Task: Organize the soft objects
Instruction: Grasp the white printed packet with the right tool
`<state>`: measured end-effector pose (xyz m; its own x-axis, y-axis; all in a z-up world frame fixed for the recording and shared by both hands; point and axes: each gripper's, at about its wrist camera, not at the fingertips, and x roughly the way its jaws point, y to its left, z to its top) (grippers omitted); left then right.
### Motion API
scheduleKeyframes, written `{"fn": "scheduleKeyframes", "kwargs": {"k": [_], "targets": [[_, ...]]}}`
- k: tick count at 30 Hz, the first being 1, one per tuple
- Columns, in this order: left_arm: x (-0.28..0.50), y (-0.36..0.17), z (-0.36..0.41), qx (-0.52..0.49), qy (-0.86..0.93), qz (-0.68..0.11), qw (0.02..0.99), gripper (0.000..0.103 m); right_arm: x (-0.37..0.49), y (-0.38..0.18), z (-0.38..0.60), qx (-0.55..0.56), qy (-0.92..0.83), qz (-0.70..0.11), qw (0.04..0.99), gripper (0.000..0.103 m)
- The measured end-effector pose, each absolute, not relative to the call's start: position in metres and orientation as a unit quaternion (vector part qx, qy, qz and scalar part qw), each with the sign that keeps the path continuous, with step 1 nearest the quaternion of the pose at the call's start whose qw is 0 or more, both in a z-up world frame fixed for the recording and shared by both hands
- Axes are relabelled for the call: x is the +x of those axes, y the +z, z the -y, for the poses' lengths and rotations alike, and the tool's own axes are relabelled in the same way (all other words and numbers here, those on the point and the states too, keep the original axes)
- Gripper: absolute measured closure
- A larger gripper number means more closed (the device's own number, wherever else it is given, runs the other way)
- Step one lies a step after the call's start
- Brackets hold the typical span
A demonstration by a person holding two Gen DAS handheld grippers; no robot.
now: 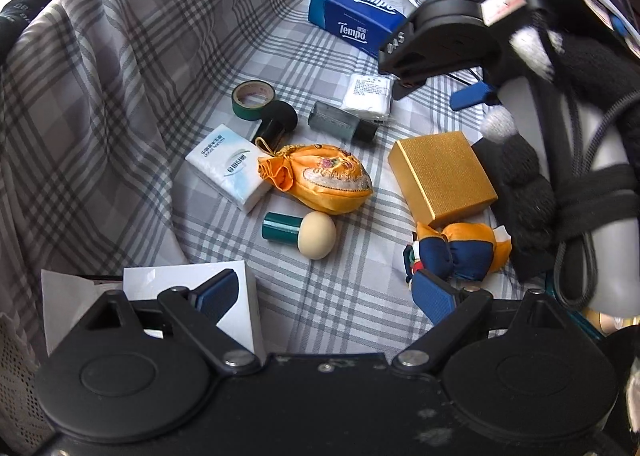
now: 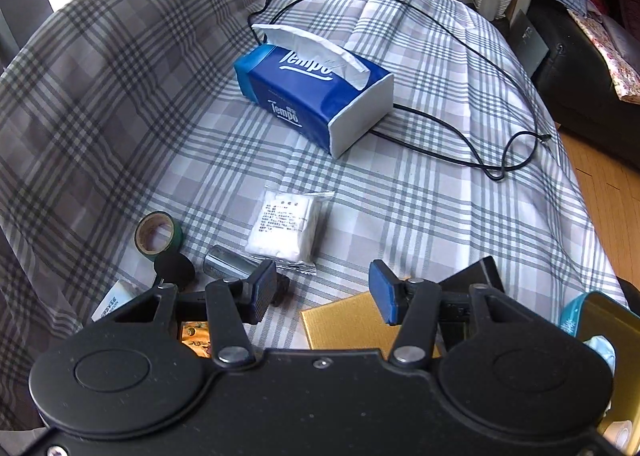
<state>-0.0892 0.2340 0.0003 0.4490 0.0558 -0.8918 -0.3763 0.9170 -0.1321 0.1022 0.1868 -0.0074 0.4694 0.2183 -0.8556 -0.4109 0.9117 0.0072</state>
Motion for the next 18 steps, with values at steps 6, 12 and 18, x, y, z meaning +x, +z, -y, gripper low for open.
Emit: {"fn": "scheduleKeyframes", "kwargs": {"k": [6,12,18], "targets": [[-0.087,-0.005,-0.229,-0.146,0.126,-0.514,0.836,0.010,0.116,-0.028,-0.214,-0.123,0.206,-0.490,0.838,0.051],[-0.086,-0.010,-0.227,-0.139,0.120,-0.522,0.833,0.010,0.127,-0.042,-0.233,-0.130,0.223,-0.488,0.834,0.051],[-0.086,-0.013,-0.227,-0.135,0.120,-0.523,0.833,0.010,0.141,-0.059,-0.244,-0.125,0.214,-0.501,0.829,0.050]]}}
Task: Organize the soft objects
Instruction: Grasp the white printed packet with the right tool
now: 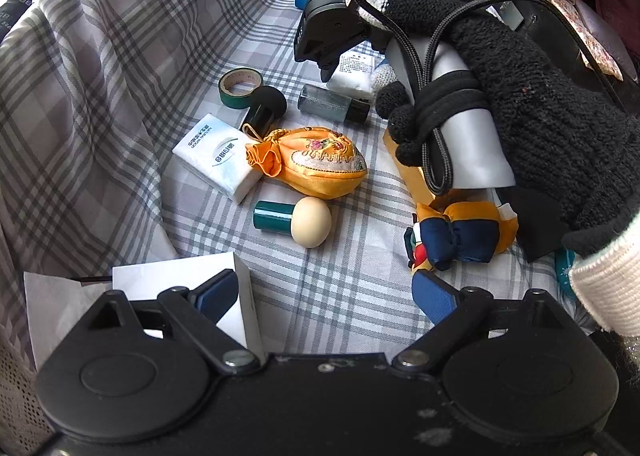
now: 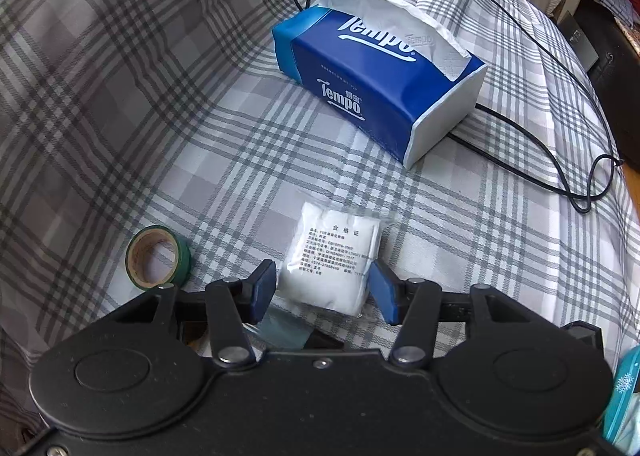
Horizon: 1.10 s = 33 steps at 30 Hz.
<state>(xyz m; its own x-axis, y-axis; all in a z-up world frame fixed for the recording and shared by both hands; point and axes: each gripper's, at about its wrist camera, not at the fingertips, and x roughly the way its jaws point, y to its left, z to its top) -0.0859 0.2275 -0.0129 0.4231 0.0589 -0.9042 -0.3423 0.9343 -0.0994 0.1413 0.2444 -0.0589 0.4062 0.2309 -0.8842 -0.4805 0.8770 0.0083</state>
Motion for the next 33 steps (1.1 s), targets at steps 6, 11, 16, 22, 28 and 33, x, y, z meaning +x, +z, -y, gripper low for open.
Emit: {"fn": "scheduleKeyframes", "kwargs": {"k": [6,11,16,22,28,33], "targets": [[-0.085,-0.014,-0.227,-0.132,0.124,-0.524,0.832,0.010,0.147,-0.062,-0.244,-0.110,0.202,-0.505,0.832,0.048],[-0.085,-0.014,-0.226,-0.131,0.121,-0.524,0.833,0.010,0.151,-0.057,-0.243,-0.093,0.195,-0.501,0.838,0.043],[-0.086,-0.013,-0.226,-0.127,0.126,-0.520,0.835,0.010,0.161,-0.071,-0.254,-0.117,0.185,-0.503,0.836,0.042],[-0.084,-0.016,-0.229,-0.122,0.139,-0.518,0.835,0.010,0.160,-0.072,-0.246,-0.111,0.203,-0.495,0.838,0.054],[-0.079,-0.017,-0.233,-0.110,0.150,-0.508,0.841,0.010,0.140,-0.034,-0.202,-0.056,0.221,-0.458,0.859,0.054],[-0.071,-0.020,-0.240,-0.117,0.150,-0.501,0.844,0.010,0.117,-0.003,-0.154,-0.025,0.217,-0.417,0.882,0.054]]}}
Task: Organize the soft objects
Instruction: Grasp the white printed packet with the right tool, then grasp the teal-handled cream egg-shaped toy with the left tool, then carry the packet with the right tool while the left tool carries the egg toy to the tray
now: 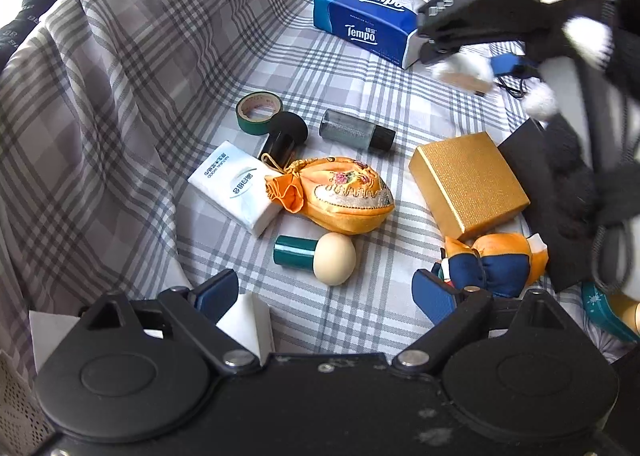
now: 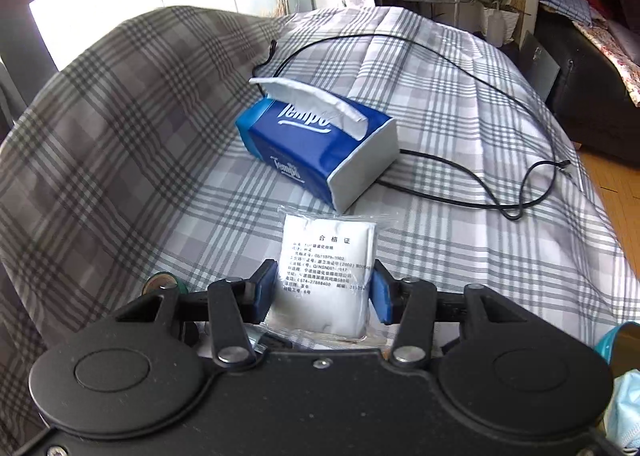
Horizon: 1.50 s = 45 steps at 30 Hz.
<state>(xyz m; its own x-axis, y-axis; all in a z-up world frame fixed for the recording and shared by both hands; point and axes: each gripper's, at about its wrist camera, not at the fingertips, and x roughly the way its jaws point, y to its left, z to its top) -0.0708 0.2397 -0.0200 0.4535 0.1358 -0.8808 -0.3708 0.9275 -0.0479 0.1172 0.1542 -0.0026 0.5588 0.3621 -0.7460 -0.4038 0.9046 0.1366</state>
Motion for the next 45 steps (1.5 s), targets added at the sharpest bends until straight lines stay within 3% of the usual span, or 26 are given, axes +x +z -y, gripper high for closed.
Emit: {"fn": "scheduleKeyframes", "kwargs": {"k": [9,18,24,26,33,45], "targets": [[-0.039,-0.042,-0.270,-0.163,0.167,-0.521,0.821,0.011,0.068,0.018,-0.075,0.034,0.197,-0.369,0.908,0.054],[-0.023,-0.068,-0.265,-0.126,0.170,-0.557,0.803,0.018,0.042,0.009,-0.031,0.076,0.184,-0.366,0.909,0.054],[-0.013,-0.082,-0.271,-0.145,0.169,-0.564,0.795,0.033,0.029,0.008,-0.008,0.090,0.167,-0.368,0.910,0.054],[-0.014,-0.079,-0.270,-0.143,0.165,-0.560,0.799,0.047,0.022,0.008,0.002,0.094,0.156,-0.369,0.912,0.054],[-0.028,-0.071,-0.262,-0.144,0.169,-0.562,0.797,0.047,0.009,0.010,0.032,0.113,0.112,-0.372,0.915,0.054],[-0.055,-0.012,-0.239,-0.141,0.146,-0.518,0.831,0.047,-0.018,0.024,0.088,0.133,0.026,-0.361,0.923,0.054]]}}
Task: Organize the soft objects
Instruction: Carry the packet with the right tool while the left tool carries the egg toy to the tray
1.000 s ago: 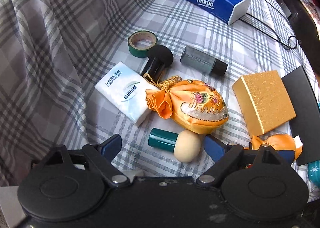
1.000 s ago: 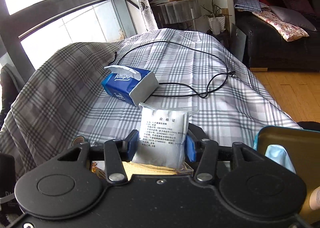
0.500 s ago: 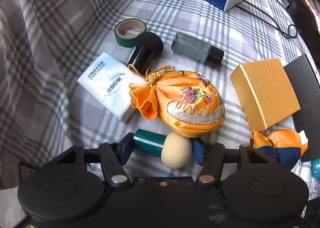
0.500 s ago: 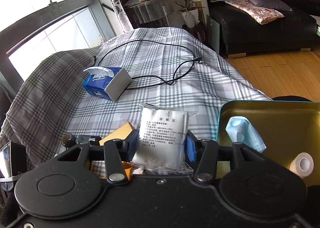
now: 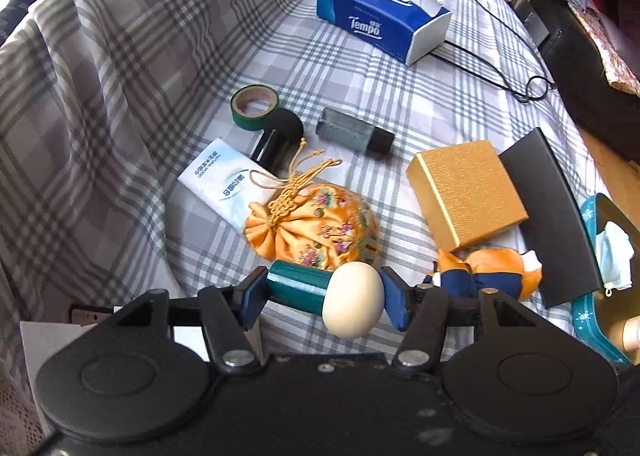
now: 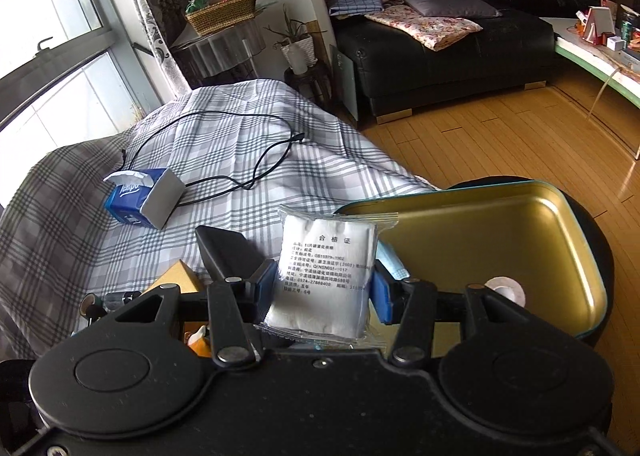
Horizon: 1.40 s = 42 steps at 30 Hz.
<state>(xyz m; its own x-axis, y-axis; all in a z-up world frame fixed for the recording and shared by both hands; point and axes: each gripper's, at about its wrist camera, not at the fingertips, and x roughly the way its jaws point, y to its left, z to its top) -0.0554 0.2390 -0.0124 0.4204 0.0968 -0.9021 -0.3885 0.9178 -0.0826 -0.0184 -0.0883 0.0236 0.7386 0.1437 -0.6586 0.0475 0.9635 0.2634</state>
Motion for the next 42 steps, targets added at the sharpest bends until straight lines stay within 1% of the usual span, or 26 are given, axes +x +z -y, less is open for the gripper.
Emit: {"fn": "scheduleKeyframes", "kwargs": {"k": [6,11,18,24,29,42], "targets": [[-0.053,0.014,-0.202,-0.125,0.100,-0.502,0.850,0.047,-0.025,0.030,0.125,0.139,-0.030,-0.353,0.925,0.054],[-0.040,0.034,-0.151,-0.099,0.039,-0.490,0.865,0.047,-0.025,0.031,0.151,0.145,-0.070,-0.353,0.922,0.054],[-0.014,0.044,-0.073,-0.059,-0.036,-0.490,0.869,0.046,-0.020,0.023,0.180,0.163,-0.107,-0.363,0.911,0.054],[0.013,0.034,-0.016,-0.040,-0.078,-0.505,0.859,0.046,-0.017,0.009,0.201,0.178,-0.126,-0.381,0.899,0.054],[0.031,0.019,0.015,-0.037,-0.102,-0.522,0.846,0.046,-0.014,0.001,0.213,0.185,-0.133,-0.391,0.892,0.054],[0.049,-0.012,0.042,-0.026,-0.107,-0.552,0.827,0.046,-0.004,-0.009,0.223,0.193,-0.130,-0.407,0.883,0.054]]}}
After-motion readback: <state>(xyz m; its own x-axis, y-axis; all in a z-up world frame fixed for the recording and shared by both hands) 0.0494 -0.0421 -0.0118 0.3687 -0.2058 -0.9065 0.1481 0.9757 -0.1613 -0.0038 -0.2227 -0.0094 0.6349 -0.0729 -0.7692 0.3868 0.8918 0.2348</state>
